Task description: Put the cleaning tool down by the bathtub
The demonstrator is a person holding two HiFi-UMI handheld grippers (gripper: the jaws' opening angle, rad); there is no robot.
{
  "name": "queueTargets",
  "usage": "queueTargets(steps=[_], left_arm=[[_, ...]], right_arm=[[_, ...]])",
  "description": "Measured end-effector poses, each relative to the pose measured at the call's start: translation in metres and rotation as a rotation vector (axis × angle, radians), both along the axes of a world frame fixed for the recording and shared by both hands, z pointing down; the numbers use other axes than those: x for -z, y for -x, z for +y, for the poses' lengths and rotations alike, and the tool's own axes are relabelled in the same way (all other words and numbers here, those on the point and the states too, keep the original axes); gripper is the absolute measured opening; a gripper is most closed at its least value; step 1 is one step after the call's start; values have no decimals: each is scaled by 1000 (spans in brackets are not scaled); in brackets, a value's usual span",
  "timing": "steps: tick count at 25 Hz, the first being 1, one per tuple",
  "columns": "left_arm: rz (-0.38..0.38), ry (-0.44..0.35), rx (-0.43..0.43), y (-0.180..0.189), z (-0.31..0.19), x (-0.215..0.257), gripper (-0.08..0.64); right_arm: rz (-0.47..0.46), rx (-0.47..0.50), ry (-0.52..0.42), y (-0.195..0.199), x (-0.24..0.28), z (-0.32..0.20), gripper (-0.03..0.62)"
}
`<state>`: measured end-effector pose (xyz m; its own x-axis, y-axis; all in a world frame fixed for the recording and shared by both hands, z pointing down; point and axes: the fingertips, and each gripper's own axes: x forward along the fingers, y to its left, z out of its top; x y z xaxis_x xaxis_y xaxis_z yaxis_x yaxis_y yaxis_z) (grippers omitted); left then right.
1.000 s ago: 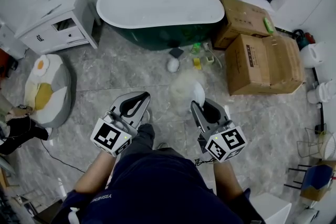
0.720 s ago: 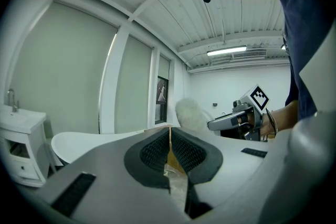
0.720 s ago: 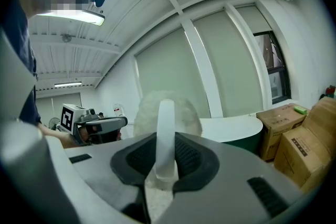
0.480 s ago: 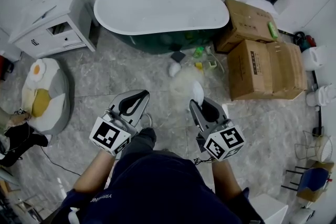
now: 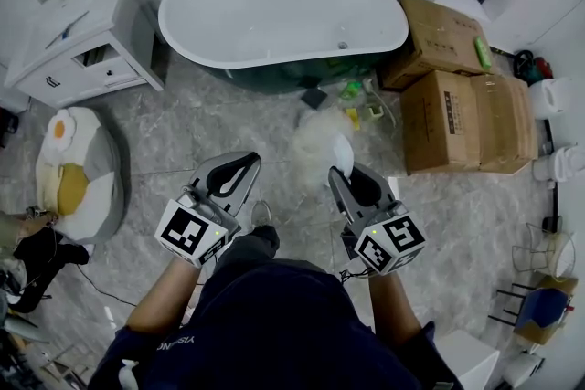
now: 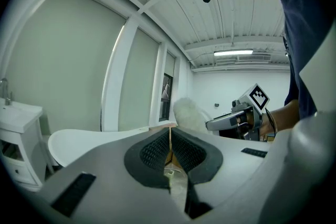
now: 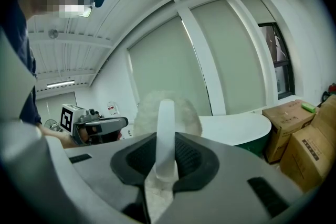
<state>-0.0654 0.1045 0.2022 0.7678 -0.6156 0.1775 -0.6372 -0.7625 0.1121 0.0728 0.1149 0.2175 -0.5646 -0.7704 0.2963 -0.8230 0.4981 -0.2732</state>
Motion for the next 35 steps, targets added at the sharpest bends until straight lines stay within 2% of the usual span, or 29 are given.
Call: queueTargets(steps=[8,19,35], left_arm=[[8,11,-20,25,-52,-1,34],[6,24,-13,46,-90,-9,34],[-24,38,30,39,-141,-22,34]], right_arm=[[-3,-14,17,27,0,-50,84],[13,-18,42,41,-10,-88,84],[25,24,52,28,-28,-149,84]])
